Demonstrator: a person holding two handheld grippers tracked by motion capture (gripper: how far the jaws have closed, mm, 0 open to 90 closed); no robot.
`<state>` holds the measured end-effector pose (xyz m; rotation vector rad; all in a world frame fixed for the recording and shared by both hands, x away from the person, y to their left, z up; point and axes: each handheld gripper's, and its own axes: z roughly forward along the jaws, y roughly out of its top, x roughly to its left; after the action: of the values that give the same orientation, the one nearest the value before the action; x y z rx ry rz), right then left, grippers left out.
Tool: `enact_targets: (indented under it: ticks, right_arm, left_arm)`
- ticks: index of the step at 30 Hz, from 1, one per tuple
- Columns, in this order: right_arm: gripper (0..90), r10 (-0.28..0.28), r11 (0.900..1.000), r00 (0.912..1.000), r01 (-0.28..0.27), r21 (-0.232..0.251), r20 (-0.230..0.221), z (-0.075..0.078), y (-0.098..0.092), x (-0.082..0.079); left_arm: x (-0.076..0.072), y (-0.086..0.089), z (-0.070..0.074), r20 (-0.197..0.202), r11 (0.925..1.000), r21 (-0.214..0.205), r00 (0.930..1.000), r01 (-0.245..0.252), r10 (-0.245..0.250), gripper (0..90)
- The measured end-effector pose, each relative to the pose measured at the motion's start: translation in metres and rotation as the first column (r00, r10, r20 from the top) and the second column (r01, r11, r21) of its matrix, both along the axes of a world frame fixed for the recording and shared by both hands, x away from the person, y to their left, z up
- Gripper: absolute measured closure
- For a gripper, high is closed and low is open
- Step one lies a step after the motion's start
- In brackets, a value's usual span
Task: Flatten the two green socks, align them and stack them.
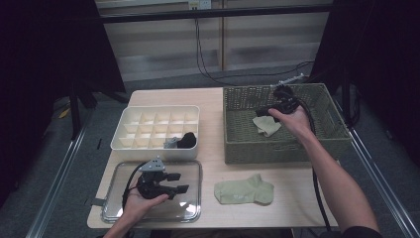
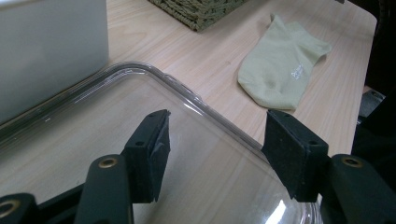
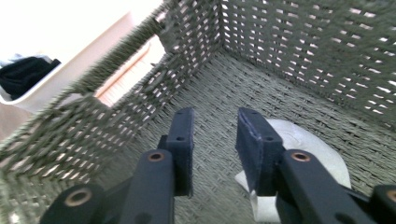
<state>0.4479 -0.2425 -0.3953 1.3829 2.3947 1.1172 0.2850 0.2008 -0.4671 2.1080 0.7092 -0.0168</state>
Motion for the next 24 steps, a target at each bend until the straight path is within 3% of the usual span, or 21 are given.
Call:
enact_targets:
  ticks: [6,8,9,12,14,15,20,24]
  right_arm:
    - [66.8,-0.013,0.9999,0.9994,0.013,-0.004,-0.032,-0.011,0.004,0.021]
    - [67.1,-0.001,0.9995,0.999,0.0,-0.032,-0.045,-0.017,0.007,0.027]
    - [66.8,-0.012,0.998,0.9972,0.008,-0.063,-0.074,-0.023,0.007,0.031]
    - [65.3,-0.022,0.9963,0.9945,0.013,-0.085,-0.102,-0.03,0.005,0.035]
    - [65.3,-0.014,0.9928,0.988,-0.005,-0.12,-0.154,-0.038,0.004,0.04]
    - [65.7,-0.035,0.9923,0.9857,0.015,-0.123,-0.165,-0.043,0.001,0.042]
    - [65.5,-0.059,0.9908,0.9802,0.034,-0.131,-0.189,-0.048,-0.003,0.046]
    - [62.0,-0.057,0.9831,0.9751,0.017,-0.183,-0.214,-0.056,0.0,0.046]
  left_arm:
    - [0.001,0.0,-0.001,0.0,1.0,0.003,1.0,0.009,-0.009,41.4]
    - [0.0,0.0,0.0,0.003,0.9999,0.006,0.9999,0.013,-0.013,41.5]
    - [-0.001,0.0,0.0,0.004,0.9998,0.006,0.9999,0.016,-0.016,41.5]
    - [0.0,0.0,-0.001,0.0,0.9998,0.001,0.9998,0.019,-0.019,41.5]
    - [0.0,0.0,-0.002,-0.005,0.9997,0.001,0.9997,0.023,-0.023,41.6]
    - [0.001,0.0,-0.002,-0.006,0.9999,0.002,0.9998,0.017,-0.017,41.5]
    - [0.0,0.0,-0.002,-0.002,0.9999,0.002,0.9999,0.015,-0.015,41.5]
    - [0.0,0.0,-0.002,-0.002,0.9998,0.002,0.9998,0.019,-0.019,41.1]
